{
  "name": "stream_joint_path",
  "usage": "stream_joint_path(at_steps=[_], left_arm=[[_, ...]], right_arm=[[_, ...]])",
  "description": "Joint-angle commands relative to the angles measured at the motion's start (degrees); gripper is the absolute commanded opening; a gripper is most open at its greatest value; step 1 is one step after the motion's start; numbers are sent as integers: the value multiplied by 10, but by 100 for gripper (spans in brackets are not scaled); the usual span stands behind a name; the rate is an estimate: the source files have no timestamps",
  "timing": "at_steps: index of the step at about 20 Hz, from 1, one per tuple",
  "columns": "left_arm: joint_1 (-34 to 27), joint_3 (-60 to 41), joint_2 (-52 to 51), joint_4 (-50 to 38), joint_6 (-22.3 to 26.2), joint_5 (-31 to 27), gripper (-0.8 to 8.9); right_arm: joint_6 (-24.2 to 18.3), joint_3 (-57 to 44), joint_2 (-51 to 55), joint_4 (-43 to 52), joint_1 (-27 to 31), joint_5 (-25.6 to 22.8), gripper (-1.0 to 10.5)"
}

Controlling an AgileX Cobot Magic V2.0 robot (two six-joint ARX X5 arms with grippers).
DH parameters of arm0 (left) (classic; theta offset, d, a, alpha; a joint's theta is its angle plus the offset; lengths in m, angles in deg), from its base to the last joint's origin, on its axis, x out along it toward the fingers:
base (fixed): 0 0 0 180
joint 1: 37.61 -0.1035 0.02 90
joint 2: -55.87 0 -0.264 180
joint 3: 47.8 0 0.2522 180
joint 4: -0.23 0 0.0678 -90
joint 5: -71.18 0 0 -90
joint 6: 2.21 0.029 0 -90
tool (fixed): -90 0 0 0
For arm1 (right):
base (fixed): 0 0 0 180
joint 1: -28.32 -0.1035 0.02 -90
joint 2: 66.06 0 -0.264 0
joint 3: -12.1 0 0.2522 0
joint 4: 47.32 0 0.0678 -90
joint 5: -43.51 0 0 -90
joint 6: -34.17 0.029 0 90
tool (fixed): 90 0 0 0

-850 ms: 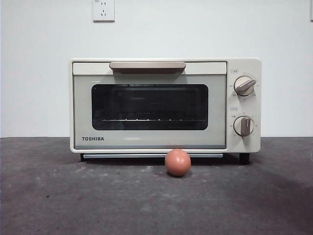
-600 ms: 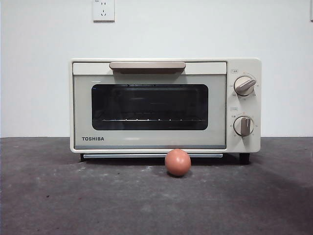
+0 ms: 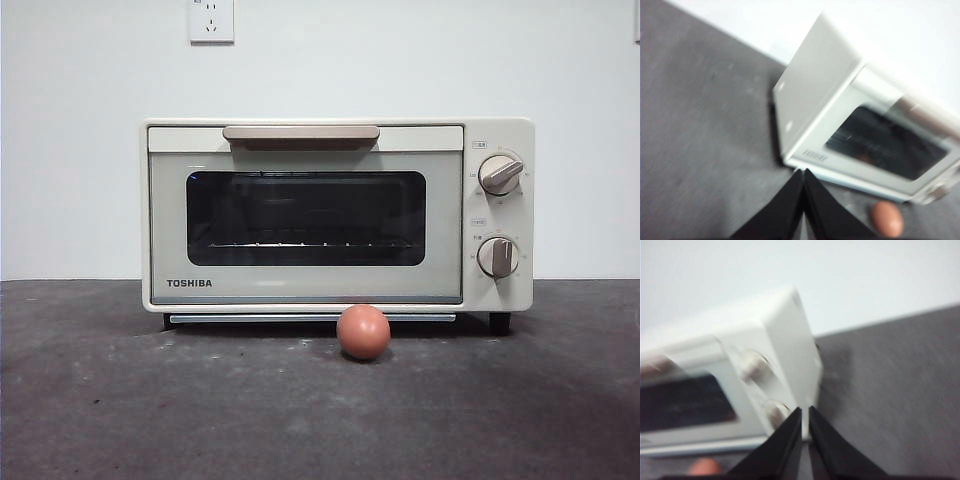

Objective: Eggoven

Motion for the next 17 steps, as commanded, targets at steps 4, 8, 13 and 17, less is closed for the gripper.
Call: stream_joint_path(at_steps=[4,8,13,17], left_arm=[[-1,90,57,44,28,66,7],[-1,163,120,96,89,118,7],[-1,258,202,203,183,183,7],[-1,315,250,283,246,196,7]], right_arm=[[3,102,-50,-74,0,39,5],[-31,171,-111,-155,-2,103,5],[-94,240,-189,-251,-9,196,5],[-146,276,-233,-315,-28,250,5]])
